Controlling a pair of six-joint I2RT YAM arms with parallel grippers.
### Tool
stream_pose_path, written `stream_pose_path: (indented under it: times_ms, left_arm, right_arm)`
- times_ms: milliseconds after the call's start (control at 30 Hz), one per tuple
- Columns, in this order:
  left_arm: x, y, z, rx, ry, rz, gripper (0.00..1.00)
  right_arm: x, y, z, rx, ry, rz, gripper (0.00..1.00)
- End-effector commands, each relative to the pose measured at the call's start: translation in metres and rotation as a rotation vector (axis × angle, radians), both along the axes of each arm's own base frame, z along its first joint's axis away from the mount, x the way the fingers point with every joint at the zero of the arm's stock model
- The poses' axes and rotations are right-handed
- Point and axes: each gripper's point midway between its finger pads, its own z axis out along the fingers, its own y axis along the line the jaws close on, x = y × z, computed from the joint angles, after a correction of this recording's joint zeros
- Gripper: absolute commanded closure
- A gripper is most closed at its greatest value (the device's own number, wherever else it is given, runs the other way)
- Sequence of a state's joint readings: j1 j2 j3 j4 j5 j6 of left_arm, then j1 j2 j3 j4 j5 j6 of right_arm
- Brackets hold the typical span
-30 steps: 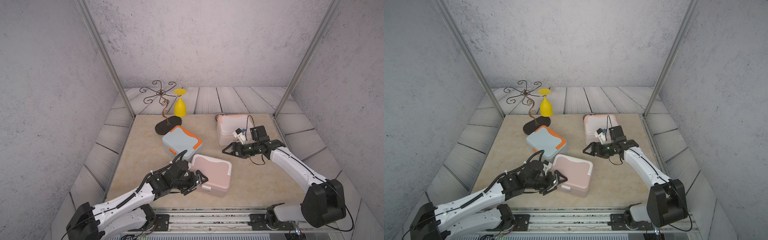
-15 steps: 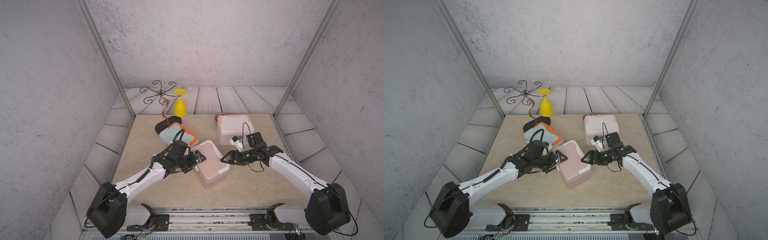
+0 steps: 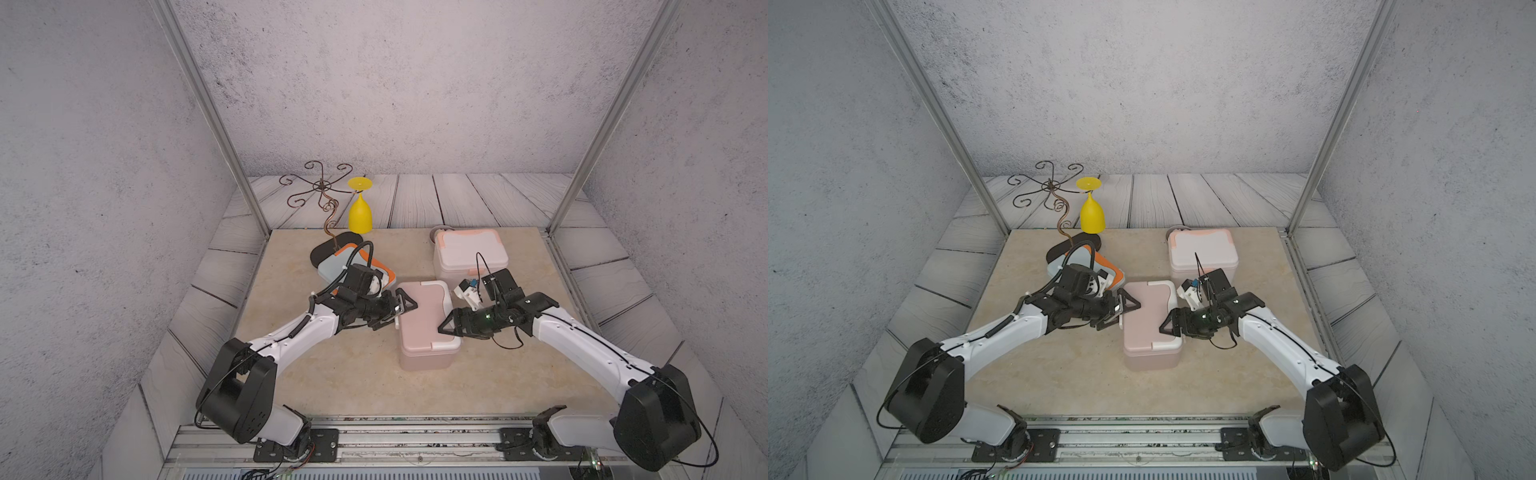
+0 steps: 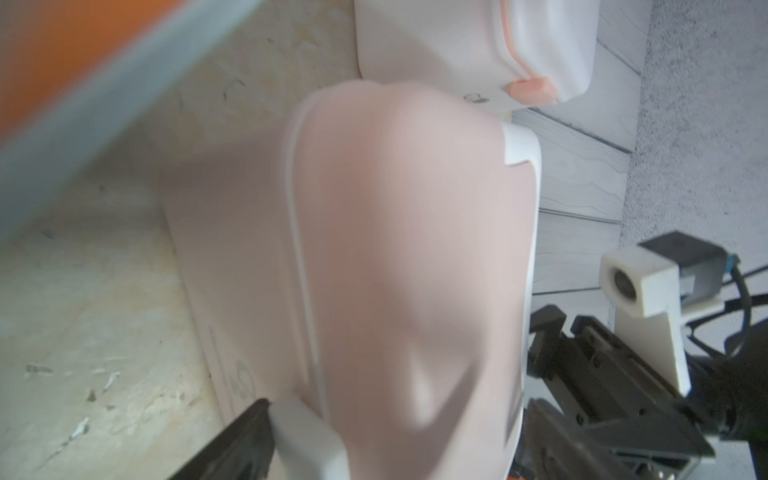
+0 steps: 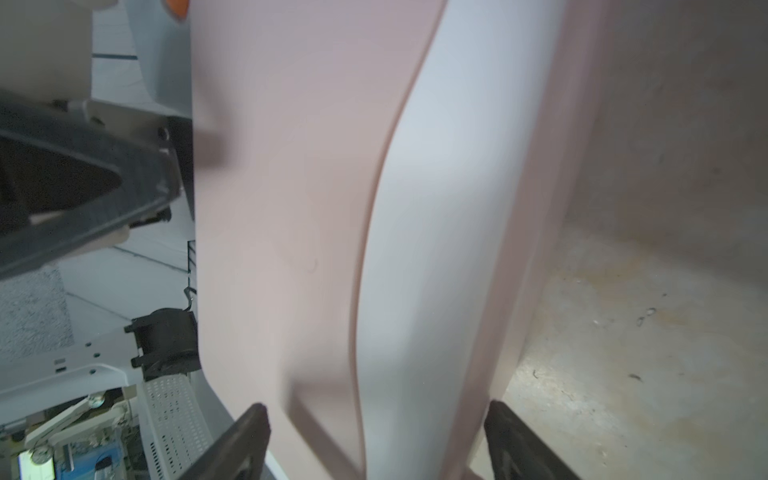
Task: Open first aid kits and take out gauze
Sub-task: Adjust the first aid kit at the center of the board.
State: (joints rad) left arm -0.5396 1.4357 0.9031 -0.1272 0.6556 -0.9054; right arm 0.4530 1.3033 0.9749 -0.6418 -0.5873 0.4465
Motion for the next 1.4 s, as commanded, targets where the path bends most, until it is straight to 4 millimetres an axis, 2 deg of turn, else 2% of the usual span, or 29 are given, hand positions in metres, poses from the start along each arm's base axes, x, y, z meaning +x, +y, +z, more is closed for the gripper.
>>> stream_pose_path:
  times_ms: [0, 100, 233, 367, 433, 533, 667, 767, 867, 1000, 1167, 1267, 1367]
  left_arm:
    - [-0.012, -0.005, 0.000, -0.081, 0.006, -0.043, 0.04]
    - [-0.015, -0.014, 0.002, -0.163, 0.012, -0.064, 0.06]
    - [-0.013, -0.017, 0.012, -0.212, -0.002, -0.063, 0.06]
    - [-0.012, -0.023, 0.007, -0.274, 0.032, -0.056, 0.07]
    - [-0.010, -0.027, 0.003, -0.293, 0.039, -0.057, 0.08]
    - [-0.008, -0.036, 0.007, -0.296, 0.021, -0.080, 0.09]
    - [-0.007, -0.058, 0.016, -0.316, 0.015, -0.123, 0.10]
    - [-0.011, -0.069, 0.014, -0.331, 0.022, -0.140, 0.11]
    - [-0.013, -0.065, 0.002, -0.332, 0.034, -0.123, 0.11]
    - [-0.012, -0.058, -0.009, -0.361, 0.052, -0.114, 0.15]
    - [-0.008, -0.045, 0.001, -0.450, 0.041, -0.110, 0.20]
    - [-0.007, -0.032, 0.004, -0.444, 0.028, -0.105, 0.24]
    - [-0.013, -0.030, 0.004, -0.432, 0.033, -0.124, 0.24]
  right_arm:
    - [0.013, -0.016, 0.010, -0.117, -0.054, -0.052, 0.11]
    - [0.027, -0.023, 0.011, -0.177, -0.055, -0.068, 0.08]
    - [0.042, -0.017, 0.011, -0.180, -0.048, -0.060, 0.07]
    - [0.050, -0.003, 0.007, -0.136, -0.019, -0.024, 0.16]
    - [0.046, -0.001, -0.003, -0.127, 0.029, -0.019, 0.23]
    - [0.033, -0.010, -0.016, -0.150, 0.063, -0.052, 0.32]
    - [0.016, -0.030, -0.020, -0.210, 0.053, -0.102, 0.34]
    - [0.014, -0.045, -0.017, -0.265, 0.023, -0.129, 0.34]
    - [0.018, -0.049, -0.018, -0.280, 0.016, -0.130, 0.34]
    - [0.023, -0.036, -0.024, -0.227, 0.026, -0.082, 0.33]
    - [0.029, -0.027, -0.037, -0.227, 0.039, -0.010, 0.33]
    - [0.032, -0.026, -0.045, -0.238, 0.055, 0.011, 0.33]
    - [0.034, -0.024, -0.049, -0.241, 0.068, 0.018, 0.34]
